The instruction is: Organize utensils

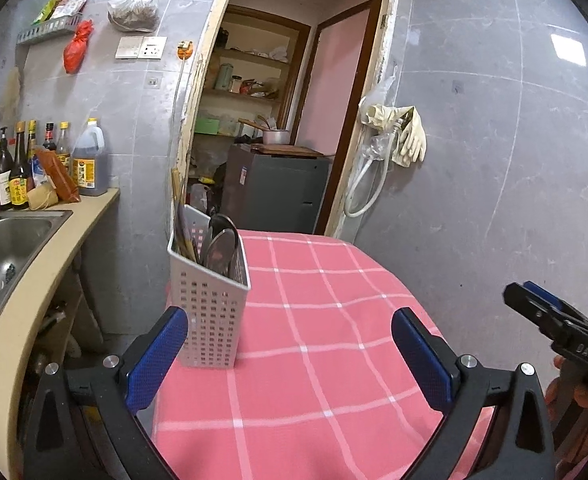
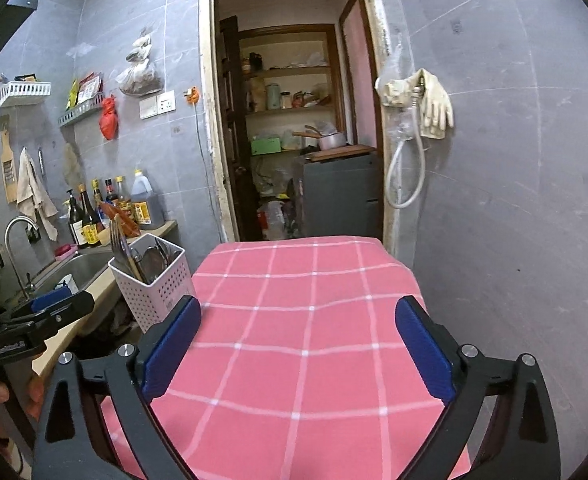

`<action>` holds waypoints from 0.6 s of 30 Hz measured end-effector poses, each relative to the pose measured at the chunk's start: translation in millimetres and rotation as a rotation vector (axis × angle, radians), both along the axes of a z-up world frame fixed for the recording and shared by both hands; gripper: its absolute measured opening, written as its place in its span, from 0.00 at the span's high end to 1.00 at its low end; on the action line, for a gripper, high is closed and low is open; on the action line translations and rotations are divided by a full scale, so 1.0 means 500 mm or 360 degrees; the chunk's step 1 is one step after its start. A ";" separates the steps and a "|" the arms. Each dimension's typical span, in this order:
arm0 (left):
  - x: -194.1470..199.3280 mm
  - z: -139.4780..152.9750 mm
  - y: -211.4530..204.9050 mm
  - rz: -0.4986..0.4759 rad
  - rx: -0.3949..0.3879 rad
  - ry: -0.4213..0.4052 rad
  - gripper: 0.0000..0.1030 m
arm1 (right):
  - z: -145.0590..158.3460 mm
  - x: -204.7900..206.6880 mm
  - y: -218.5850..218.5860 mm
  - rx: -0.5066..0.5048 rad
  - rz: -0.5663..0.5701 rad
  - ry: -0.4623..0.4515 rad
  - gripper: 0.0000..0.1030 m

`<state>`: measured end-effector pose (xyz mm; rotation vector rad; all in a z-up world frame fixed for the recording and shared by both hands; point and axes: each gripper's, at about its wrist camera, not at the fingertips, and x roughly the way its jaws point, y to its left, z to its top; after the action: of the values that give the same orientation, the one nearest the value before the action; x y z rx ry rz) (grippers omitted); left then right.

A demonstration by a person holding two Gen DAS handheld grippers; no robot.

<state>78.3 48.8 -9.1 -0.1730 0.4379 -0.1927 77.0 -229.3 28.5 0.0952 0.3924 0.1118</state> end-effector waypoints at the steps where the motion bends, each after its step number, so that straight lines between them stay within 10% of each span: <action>1: -0.003 0.000 0.001 0.0003 0.0006 -0.0001 0.00 | -0.002 -0.011 -0.004 0.0002 -0.0007 -0.0005 0.06; 18: -0.100 -0.031 -0.024 0.0097 0.0077 -0.0068 0.00 | -0.024 -0.096 -0.027 0.0038 -0.0057 -0.0067 0.01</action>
<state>28.2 36.7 -24.7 -0.1342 0.3941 -0.1254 28.9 -243.1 16.5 0.1232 0.3475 0.0829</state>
